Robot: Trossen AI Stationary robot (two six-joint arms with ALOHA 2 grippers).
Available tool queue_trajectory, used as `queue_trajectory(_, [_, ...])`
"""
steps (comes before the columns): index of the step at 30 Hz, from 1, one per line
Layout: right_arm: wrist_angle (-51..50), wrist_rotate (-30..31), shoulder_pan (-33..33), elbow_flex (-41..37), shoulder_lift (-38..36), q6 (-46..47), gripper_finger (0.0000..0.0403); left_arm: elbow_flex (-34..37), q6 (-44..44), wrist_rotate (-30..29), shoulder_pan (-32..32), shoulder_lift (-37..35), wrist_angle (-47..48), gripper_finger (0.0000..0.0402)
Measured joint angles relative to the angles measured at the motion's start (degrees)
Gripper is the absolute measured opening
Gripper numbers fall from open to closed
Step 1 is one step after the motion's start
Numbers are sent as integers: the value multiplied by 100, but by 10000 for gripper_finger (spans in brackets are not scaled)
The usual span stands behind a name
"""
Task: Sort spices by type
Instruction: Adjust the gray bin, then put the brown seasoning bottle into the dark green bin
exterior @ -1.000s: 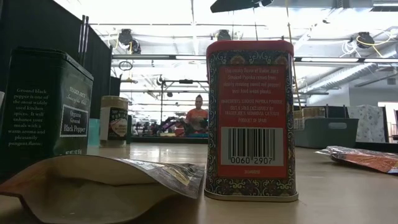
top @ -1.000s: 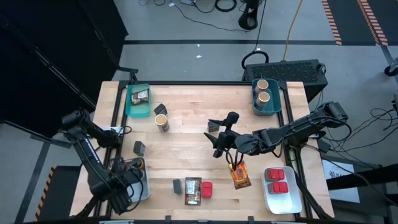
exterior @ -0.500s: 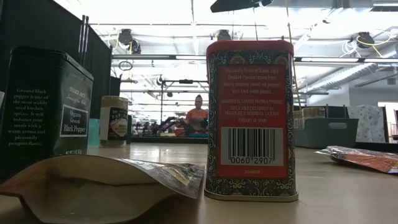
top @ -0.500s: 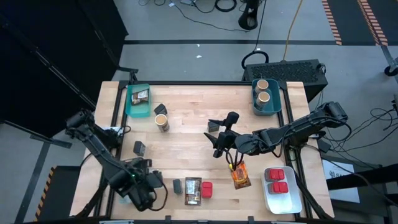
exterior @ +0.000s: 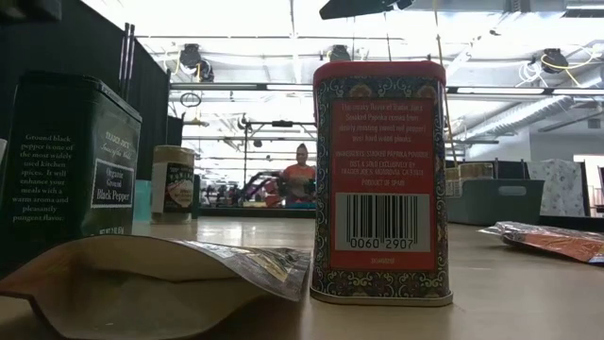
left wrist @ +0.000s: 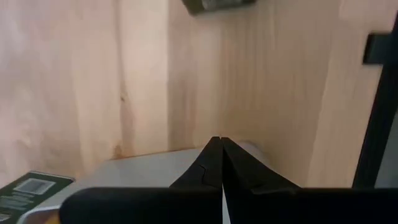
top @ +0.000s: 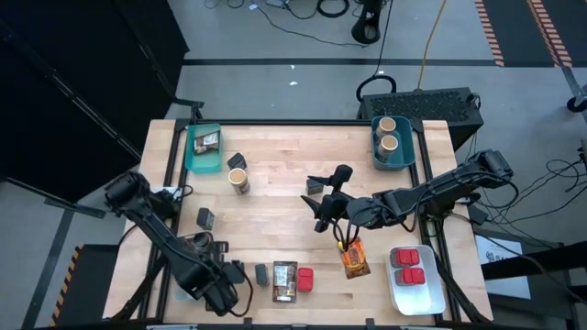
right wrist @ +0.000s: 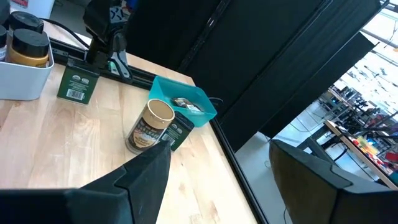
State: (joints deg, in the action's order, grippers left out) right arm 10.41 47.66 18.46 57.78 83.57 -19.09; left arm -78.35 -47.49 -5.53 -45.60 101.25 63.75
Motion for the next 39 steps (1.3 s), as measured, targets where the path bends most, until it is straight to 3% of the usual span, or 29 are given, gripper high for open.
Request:
queue_trajectory(33, [-1, 2, 2, 0, 0, 42, 256, 0, -177, 1752, -179, 122, -36, 0])
queue_trajectory(39, [0, 2, 2, 0, 0, 42, 256, -167, -142, 1223, -181, -191, -26, 0])
